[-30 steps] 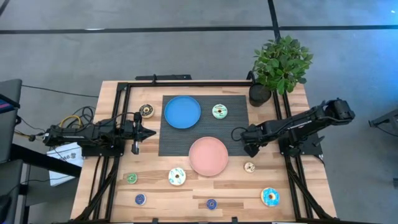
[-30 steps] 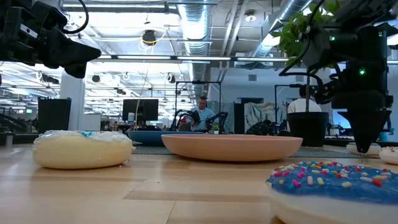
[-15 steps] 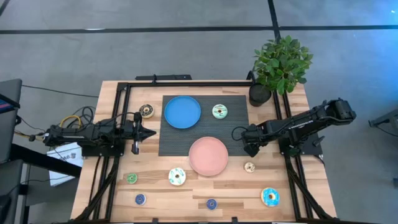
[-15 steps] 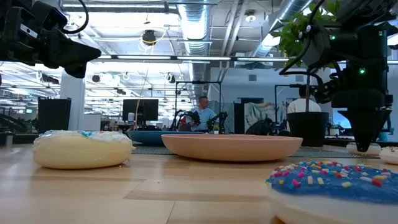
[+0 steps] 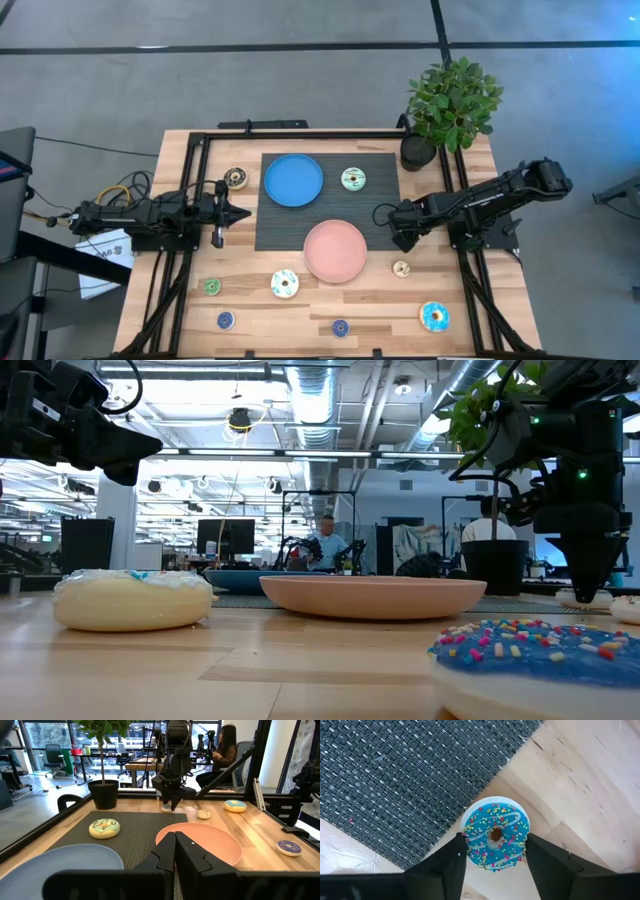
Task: Pick & Place donuts
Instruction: Put the small blue donut on the pink plate
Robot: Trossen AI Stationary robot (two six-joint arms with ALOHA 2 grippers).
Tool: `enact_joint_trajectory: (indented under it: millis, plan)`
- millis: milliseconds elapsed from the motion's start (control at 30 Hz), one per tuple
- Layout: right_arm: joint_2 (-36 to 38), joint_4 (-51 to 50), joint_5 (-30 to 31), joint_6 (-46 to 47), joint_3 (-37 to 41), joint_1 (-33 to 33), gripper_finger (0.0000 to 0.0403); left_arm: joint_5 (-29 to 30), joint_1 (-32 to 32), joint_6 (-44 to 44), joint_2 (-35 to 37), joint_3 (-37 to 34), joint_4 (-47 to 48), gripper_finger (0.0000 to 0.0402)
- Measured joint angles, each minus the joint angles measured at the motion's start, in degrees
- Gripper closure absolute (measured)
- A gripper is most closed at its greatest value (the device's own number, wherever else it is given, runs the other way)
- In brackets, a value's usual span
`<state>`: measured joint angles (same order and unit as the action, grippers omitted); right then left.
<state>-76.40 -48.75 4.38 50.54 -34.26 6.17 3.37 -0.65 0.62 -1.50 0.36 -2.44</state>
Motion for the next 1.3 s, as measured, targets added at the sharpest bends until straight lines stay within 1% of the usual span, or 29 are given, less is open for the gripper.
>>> enact_joint_trajectory:
  millis: [333, 433, 633, 733, 833, 900, 967, 1067, 1133, 1233, 1300]
  plan:
    - [0.21, -0.20, -0.21, -1.07, -0.18, 0.00, 0.0221, -0.01, 0.00, 0.01, 0.00, 0.00, 0.00, 0.0401]
    - [0.39, -0.41, -0.22, -2.30, -1.73, 0.00, 0.0221, 0.00, -0.01, 0.00, 0.01, 0.00, -0.02, 0.0401]
    - [0.39, -0.44, 0.72, -6.84, -8.97, -0.33, 0.0231, 0.00, 0.00, 0.02, 0.00, 0.00, -0.02, 0.0401]
    - [0.39, -0.09, 2.89, -9.00, -13.99, -0.98, 0.0238, 0.00, 0.00, 0.02, 0.02, 0.00, -0.02, 0.0401]
    - [0.17, 2.35, 4.74, -12.95, -18.98, -1.67, 0.0244, -0.01, -0.01, 0.01, 0.02, 0.00, 0.00, 0.0401]
    - [-0.27, 6.24, 4.87, -16.08, -21.62, -1.98, 0.0247, 0.00, -0.01, 0.00, 0.02, 0.00, -0.02, 0.0401]
    - [-2.08, 10.86, 4.79, -19.03, -24.33, -2.19, 0.0251, -0.02, 0.00, 0.02, 0.02, 0.00, 0.00, 0.0401]
    - [-7.29, 12.65, 4.80, -22.82, -29.60, -1.61, 0.0256, -0.02, 0.00, 0.02, 0.02, 0.00, 0.00, 0.0401]
    - [-12.22, 12.40, 4.47, -25.74, -33.37, -1.03, 0.0259, 0.00, 0.00, 0.00, 0.01, 0.00, -0.02, 0.0401]
    - [-20.52, 11.22, 1.74, -30.51, -39.13, -0.31, 0.0261, -0.02, 0.00, 0.01, 0.02, 0.00, -0.01, 0.0401]
    - [-25.33, 8.05, 0.22, -32.41, -42.71, -0.30, 0.0261, -0.02, -0.02, 0.00, 0.02, 0.00, -0.02, 0.0401]
